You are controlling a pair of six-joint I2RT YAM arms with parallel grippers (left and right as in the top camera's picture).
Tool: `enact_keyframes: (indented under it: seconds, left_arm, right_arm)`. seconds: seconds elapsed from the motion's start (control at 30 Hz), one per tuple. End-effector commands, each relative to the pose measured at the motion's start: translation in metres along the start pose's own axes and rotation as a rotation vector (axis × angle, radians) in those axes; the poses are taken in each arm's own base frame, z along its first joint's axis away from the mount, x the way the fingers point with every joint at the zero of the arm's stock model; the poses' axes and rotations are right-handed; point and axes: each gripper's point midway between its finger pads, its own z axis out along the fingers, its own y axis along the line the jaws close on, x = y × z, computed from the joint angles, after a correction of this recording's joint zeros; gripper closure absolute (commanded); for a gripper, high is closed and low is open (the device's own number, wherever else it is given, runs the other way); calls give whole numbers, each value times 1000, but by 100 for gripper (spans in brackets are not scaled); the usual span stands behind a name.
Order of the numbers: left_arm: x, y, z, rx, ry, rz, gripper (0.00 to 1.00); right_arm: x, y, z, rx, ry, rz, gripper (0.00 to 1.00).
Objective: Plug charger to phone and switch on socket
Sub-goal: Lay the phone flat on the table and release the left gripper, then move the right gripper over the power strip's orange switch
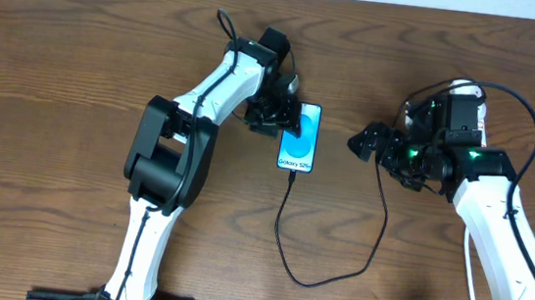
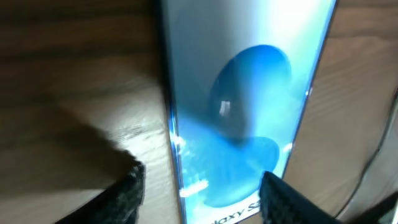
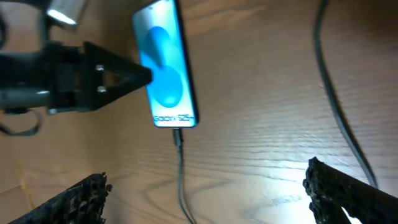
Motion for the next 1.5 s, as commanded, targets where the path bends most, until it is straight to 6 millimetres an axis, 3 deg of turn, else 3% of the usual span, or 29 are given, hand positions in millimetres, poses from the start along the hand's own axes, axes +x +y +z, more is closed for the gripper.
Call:
enact_keyframes:
  seconds: [0.0, 0.17, 0.3, 0.33, 0.4, 0.43, 0.53, 0.73, 0.87, 1.2, 1.47]
  left_arm:
    - [0, 35, 1, -153, -6, -27, 35]
    - [-7, 47, -41, -282, -100, -21, 33]
    - [-14, 40, -110, -396, -282, -1, 32]
    - [-15, 38, -125, -413, -321, 4, 21]
    - [-13, 32, -165, -460, -423, 14, 15]
    - [-12, 31, -178, -478, -456, 15, 7]
    - [-8, 27, -214, -523, -556, 16, 7]
    - [-4, 21, -229, -515, -591, 21, 7]
    - [-4, 21, -228, -515, -589, 21, 7]
    - [-4, 21, -228, -515, -589, 21, 6]
    - [-4, 21, -228, -515, -589, 21, 6]
  right_arm:
    - [-2, -13, -4, 78, -31, -11, 1]
    - [2, -20, -5, 110, -15, -12, 1]
    - [0, -23, -8, 121, -15, -27, 1]
    - [-2, -24, -12, 125, -17, -28, 1]
    - [-10, -25, -22, 139, -13, -44, 1]
    - [-14, -26, -28, 153, -12, -47, 1]
    - [-33, -38, -50, 258, -13, -42, 1]
    - [-77, -73, -88, 515, -55, 8, 1]
    - [-111, -114, -107, 669, -143, 119, 1]
    - [-178, -187, -120, 684, -357, 267, 1]
    - [-191, -220, -111, 697, -373, 317, 1]
